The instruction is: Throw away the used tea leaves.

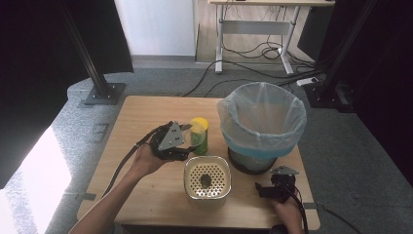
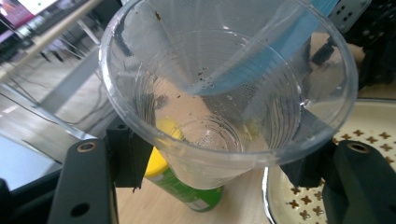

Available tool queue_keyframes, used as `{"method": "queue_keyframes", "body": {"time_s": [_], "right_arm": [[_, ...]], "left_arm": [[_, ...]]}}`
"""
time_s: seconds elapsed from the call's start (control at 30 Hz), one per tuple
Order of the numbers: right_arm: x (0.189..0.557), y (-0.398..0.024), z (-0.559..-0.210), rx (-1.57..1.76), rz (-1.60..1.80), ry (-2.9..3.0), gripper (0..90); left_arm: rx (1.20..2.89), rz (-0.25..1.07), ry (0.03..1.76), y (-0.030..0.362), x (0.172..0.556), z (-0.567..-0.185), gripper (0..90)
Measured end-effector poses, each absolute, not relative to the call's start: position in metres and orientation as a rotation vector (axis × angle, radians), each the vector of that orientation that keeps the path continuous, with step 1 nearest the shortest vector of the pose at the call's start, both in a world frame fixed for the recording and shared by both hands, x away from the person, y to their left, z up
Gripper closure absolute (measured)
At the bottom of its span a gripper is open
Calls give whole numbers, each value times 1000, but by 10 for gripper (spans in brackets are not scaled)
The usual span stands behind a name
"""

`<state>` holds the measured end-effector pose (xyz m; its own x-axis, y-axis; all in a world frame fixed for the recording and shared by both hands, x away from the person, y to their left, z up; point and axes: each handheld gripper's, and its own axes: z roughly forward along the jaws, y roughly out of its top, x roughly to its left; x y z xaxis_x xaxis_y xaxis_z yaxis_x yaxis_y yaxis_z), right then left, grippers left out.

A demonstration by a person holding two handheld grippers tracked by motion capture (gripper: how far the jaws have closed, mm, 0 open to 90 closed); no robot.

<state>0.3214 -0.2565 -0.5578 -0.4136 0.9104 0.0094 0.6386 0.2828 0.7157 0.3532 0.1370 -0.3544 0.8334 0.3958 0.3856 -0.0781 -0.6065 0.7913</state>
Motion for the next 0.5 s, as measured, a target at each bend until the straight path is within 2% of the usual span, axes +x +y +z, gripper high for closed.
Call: {"method": "queue_keyframes", "body": {"time_s": [0.37,0.5], "right_arm": [[321,-256,-558,1394,916,2155,0],[321,-257,-558,1394,916,2155,0]], "left_arm": [[2093,494,281,139,368,-333,339],[2080,468,283,139,373,-324,339]]}}
